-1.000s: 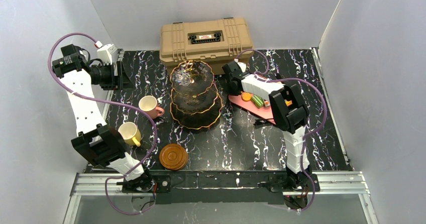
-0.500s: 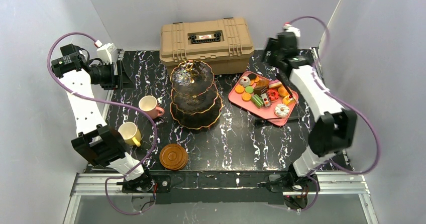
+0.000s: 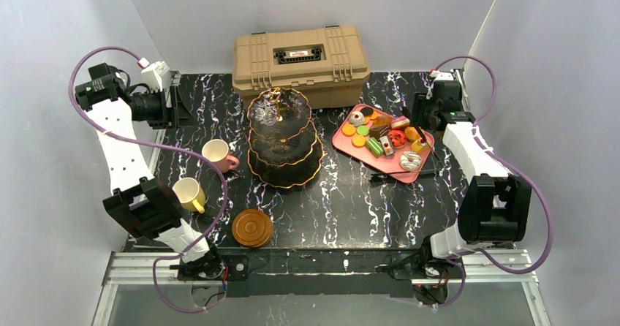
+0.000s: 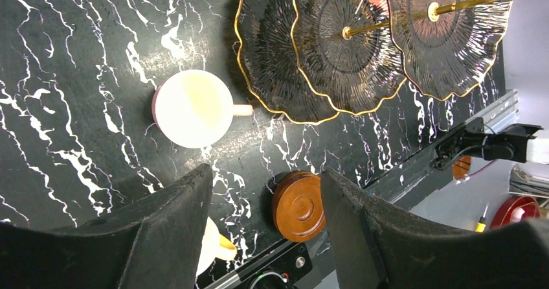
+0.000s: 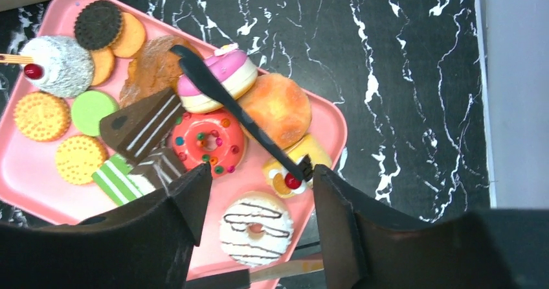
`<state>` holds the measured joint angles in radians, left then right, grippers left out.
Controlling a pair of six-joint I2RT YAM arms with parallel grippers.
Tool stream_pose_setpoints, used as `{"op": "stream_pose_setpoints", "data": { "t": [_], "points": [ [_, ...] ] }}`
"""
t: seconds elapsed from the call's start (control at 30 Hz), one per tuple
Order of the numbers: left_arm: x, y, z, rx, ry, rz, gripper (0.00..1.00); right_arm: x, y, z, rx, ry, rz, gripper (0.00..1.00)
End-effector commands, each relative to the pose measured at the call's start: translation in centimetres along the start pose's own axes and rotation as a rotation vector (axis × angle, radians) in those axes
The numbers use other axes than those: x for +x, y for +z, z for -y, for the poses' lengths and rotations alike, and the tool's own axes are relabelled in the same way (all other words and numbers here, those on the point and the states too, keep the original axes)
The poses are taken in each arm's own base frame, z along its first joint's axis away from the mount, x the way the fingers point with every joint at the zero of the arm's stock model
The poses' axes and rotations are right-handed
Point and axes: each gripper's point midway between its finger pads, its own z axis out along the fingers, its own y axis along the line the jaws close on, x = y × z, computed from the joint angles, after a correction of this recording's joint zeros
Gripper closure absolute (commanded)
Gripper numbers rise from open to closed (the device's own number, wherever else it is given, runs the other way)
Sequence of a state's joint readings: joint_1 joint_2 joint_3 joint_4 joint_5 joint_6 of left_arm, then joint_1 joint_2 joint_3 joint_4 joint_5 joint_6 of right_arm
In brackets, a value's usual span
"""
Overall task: Serve the afternoon tea
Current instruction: Pick up the clamp from the tray.
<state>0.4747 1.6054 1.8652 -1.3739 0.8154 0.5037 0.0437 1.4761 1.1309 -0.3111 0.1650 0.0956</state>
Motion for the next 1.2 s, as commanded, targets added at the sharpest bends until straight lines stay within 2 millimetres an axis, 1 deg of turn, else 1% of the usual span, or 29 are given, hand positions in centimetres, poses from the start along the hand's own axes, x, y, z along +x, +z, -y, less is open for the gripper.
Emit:
{"op": "stream_pose_setpoints", "data": {
  "t": [0.0,0.07,0.13,0.23,0.37,0.5,0.53,0.6,0.7,0.73,0.8,0.83,0.87,1.03,1.1,1.17],
  "points": [
    [-0.5,-0.4,1.1,0.039,-0.012,0.017,0.4,-0.2,2.2,0.1,-0.053,-0.072,0.0,0.4],
    [-0.7,-0.6,1.0,0.033,-0.006,0.019,0.4,0.2,3.4,0.4,-0.038,-0.072,-0.033,0.5],
    [-0.9,-0.9,1.1,0.031,-0.002,0.014,0.4,0.2,4.1,-0.3,-0.074,-0.071,-0.05,0.55],
    [-1.0,-1.0,1.0,0.026,0.005,0.008,0.4,0.0,4.6,-0.7,-0.097,-0.072,-0.039,0.55],
    [-1.1,-1.1,1.0,0.018,0.01,0.006,0.4,0.5,5.2,-0.4,-0.075,-0.071,-0.046,0.54],
    [-1.1,-1.3,1.2,0.019,0.011,0.009,0.4,1.0,6.0,0.0,-0.053,-0.072,-0.059,0.56],
    [-1.1,-1.3,1.2,0.018,0.011,0.008,0.4,1.0,6.2,0.1,-0.046,-0.073,-0.057,0.59],
    [-1.1,-1.5,1.2,0.013,0.015,0.008,0.4,1.1,6.2,0.5,-0.022,-0.074,-0.057,0.71],
    [-1.1,-1.6,1.3,0.012,0.016,0.008,0.4,0.2,5.4,1.5,0.033,-0.074,-0.031,0.87],
    [-1.1,-1.5,1.4,0.016,0.014,0.008,0.4,-0.3,4.8,1.7,0.043,-0.071,-0.008,0.9],
    [-1.2,-1.6,1.7,0.029,0.01,0.013,0.4,-1.3,3.9,2.0,0.058,-0.056,0.052,0.93],
    [-1.1,-1.5,1.9,0.036,0.007,0.013,0.4,-2.1,3.0,2.0,0.06,-0.046,0.086,0.93],
    [-1.1,-1.5,2.0,0.042,0.005,0.015,0.4,-2.5,2.4,2.0,0.058,-0.042,0.103,0.93],
    [-0.8,-1.9,2.9,0.069,0.011,0.009,0.4,-3.7,-0.1,1.4,0.017,-0.049,0.142,0.94],
    [-0.7,-2.2,3.6,0.081,0.03,0.016,0.39,-4.1,-1.1,1.0,-0.008,-0.051,0.144,0.94],
    [-0.5,-2.6,4.8,0.11,0.061,0.021,0.39,-4.7,-2.2,0.4,-0.046,-0.04,0.147,0.95]
  ]
}}
